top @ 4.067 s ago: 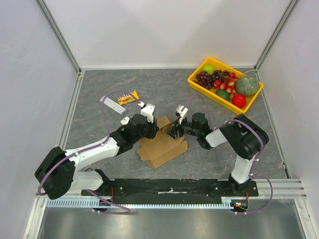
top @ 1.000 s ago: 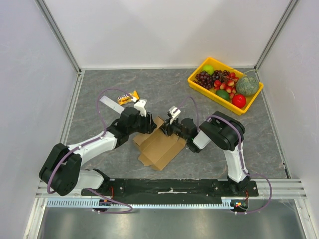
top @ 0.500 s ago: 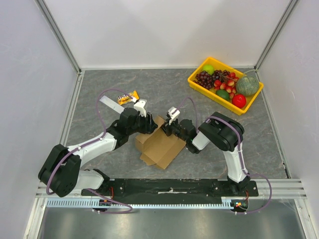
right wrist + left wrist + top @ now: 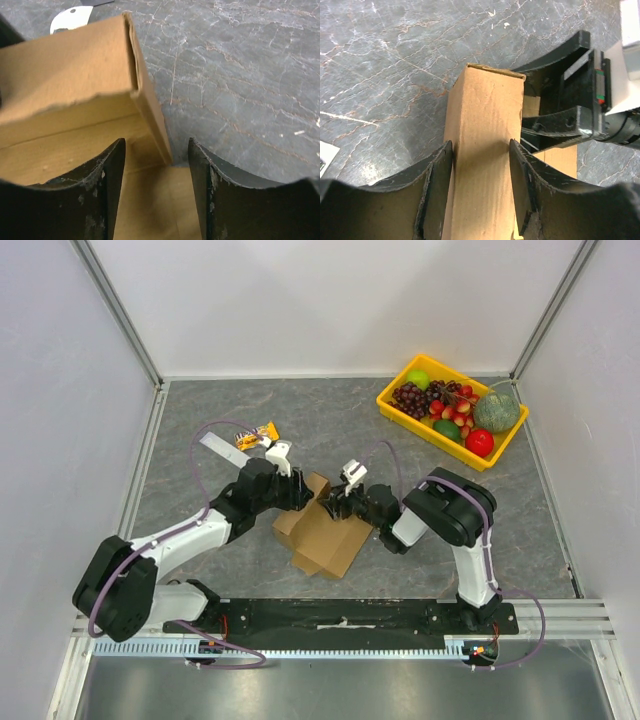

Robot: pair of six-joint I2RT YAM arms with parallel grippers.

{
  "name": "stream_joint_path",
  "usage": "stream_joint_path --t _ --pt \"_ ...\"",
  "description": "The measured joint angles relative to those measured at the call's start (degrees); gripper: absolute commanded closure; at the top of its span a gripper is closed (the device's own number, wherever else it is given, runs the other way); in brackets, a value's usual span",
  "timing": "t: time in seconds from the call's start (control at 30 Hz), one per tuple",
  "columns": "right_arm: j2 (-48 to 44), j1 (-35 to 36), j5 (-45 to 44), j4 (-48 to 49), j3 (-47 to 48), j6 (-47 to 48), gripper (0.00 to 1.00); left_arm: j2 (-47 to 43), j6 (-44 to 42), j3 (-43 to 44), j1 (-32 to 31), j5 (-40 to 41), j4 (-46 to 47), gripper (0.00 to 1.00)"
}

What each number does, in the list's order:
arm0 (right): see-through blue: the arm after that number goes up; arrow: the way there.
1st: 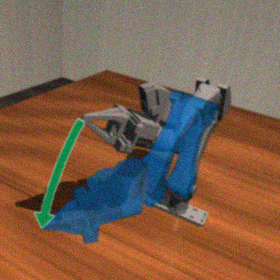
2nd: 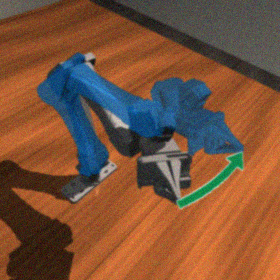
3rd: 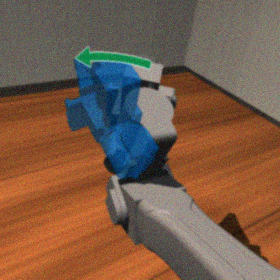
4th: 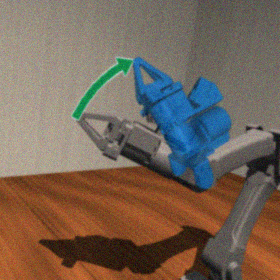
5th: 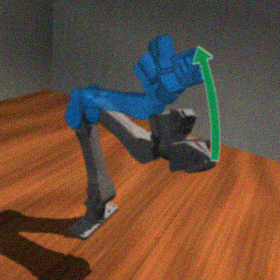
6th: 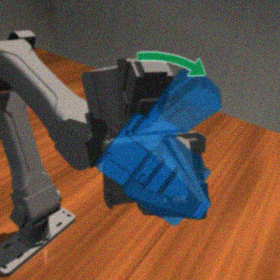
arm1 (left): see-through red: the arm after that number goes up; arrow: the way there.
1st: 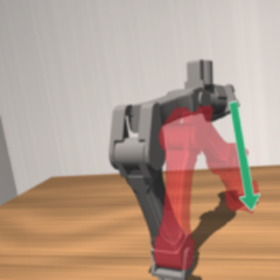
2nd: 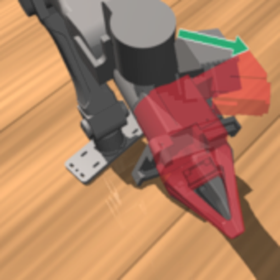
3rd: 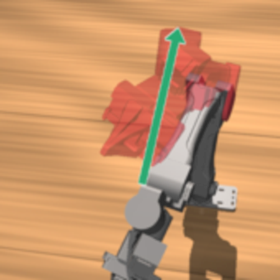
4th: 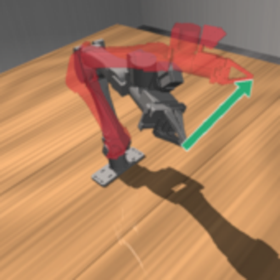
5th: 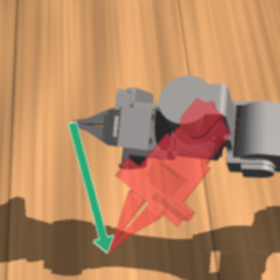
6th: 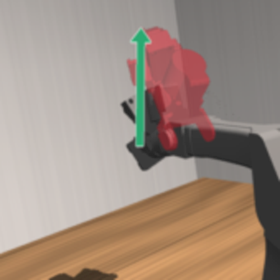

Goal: Fold the paper box

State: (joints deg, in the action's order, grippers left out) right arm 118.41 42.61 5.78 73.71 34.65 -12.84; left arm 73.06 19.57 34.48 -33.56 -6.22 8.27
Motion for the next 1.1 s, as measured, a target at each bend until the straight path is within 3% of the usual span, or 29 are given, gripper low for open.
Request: stream_joint_path --t 0.23,0.43,0.57,0.83,1.1 --pt "-8.37 0.02 0.76 -0.13 -6.25 -0.04 0.33 -5.6 0.59 -0.17 -0.02 3.43 -2.69 0.39" --pt "-22.29 0.02 -0.79 -4.9 -7.63 -1.95 0.29 -9.99 0.31 1.03 -0.09 6.27 -7.15 0.24" --pt "-34.69 0.04 -7.02 -19.04 -6.64 -6.36 0.25 -10.95 -1.2 4.0 -2.03 9.81 -11.19 0.21" --pt "-55.25 -0.07 -22.01 -52.57 -4.28 -14.86 0.2 -6.69 -7.23 9.77 -18.91 24.28 -18.49 0.18" --pt "-67.67 -3.1 -28.55 -70.66 -3.17 -21.55 0.19 2.49 -10.1 12.52 -26.64 38.18 -26.34 0.18"
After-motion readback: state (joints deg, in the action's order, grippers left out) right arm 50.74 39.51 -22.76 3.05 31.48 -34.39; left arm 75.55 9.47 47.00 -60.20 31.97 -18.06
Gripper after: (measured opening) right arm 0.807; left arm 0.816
